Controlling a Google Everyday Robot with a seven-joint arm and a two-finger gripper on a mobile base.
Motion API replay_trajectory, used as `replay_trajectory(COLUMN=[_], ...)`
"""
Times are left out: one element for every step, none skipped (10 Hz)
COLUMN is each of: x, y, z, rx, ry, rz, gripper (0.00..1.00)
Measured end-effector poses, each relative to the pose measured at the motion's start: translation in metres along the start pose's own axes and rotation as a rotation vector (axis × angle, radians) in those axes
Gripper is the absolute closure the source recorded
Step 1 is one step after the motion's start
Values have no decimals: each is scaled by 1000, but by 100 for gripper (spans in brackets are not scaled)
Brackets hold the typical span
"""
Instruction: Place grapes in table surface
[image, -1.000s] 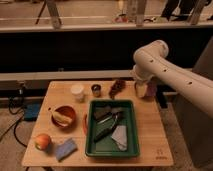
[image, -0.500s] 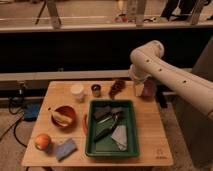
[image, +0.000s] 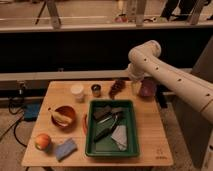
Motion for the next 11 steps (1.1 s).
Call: replay_trajectory(x=[-3, -3, -1, -4, -9, -9, -8, -9, -10, -12, -14], y=[-5, -7, -10, -13, -18, -20, -21, -23, -25, -28, -30], z=[3, 6, 9, 13, 17, 20, 21, 24, 27, 32, 35], rx=[2, 5, 5, 4, 3, 4, 3, 3, 2, 1, 0], ry=[-5, -9, -5, -11, -15, -14, -14, -14, -15, -14, -15], rz=[-6, -10, -15, -20, -31, -37, -39, -43, -48, -56, -63], gripper=[20, 20, 20, 20, 20, 20, 20, 20, 20, 20, 20])
